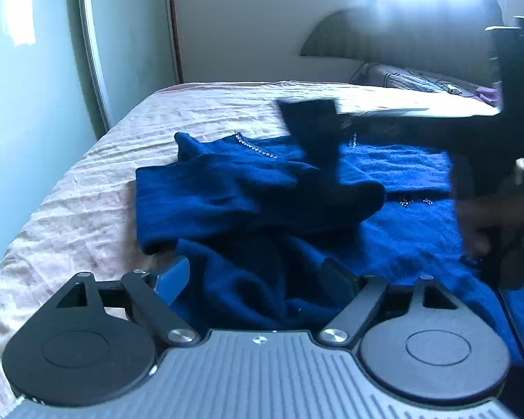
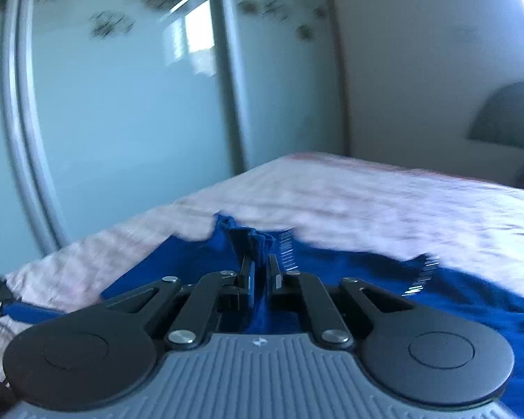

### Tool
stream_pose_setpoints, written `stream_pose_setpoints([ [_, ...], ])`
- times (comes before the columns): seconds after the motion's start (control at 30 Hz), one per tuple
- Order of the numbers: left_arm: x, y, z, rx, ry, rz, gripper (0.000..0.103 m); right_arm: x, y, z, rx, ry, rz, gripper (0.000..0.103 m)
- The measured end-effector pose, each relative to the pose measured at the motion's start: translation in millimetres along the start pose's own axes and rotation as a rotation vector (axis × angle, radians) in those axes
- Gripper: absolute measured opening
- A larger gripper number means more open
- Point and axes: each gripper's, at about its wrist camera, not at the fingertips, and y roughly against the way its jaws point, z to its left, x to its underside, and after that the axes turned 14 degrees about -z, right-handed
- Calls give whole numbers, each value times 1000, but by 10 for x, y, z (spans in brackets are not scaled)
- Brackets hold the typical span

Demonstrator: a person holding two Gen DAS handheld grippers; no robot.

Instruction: Fold small clothes

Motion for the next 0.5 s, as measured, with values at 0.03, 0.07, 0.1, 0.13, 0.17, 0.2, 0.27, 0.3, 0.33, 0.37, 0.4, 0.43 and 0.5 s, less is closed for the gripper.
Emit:
stream_pose_setpoints([
  [0.03,-9,-9,-23,-2,-7,-1,85,-27,65,-84,28,-8,-16,6],
  [0.07,-22,-26,-50,-4,-13,-2,86,-44,112,-151,52,-15,-26,6],
  [0.1,-35,-44,-72,-4,-15,-1,86,-61,166,-233,79,-24,-37,6],
  [0.13,-45,-82,-84,-3,-13,4,86,-75,222,-317,108,-36,-48,6],
  [0.17,-65,-108,-95,-1,-7,8,86,-82,272,-388,134,-49,-57,6],
  [0.2,-90,-137,-106,3,4,9,86,-90,334,-473,166,-64,-68,6],
  [0.27,-140,-208,-114,23,34,14,86,-91,439,-626,223,-88,-83,6],
  [0.3,-171,-237,-119,29,52,17,86,-89,488,-697,249,-97,-87,6],
  [0.33,-193,-257,-127,34,65,17,86,-81,536,-764,273,-103,-88,6],
  [0.37,-205,-277,-135,39,73,17,86,-67,583,-835,296,-111,-85,6],
  [0.4,-224,-293,-150,40,79,18,86,-50,629,-894,319,-119,-83,6],
  [0.43,-229,-310,-160,40,84,17,86,-29,672,-946,336,-127,-83,6],
  [0.5,-247,-330,-186,44,91,15,86,15,761,-1019,367,-135,-82,6],
])
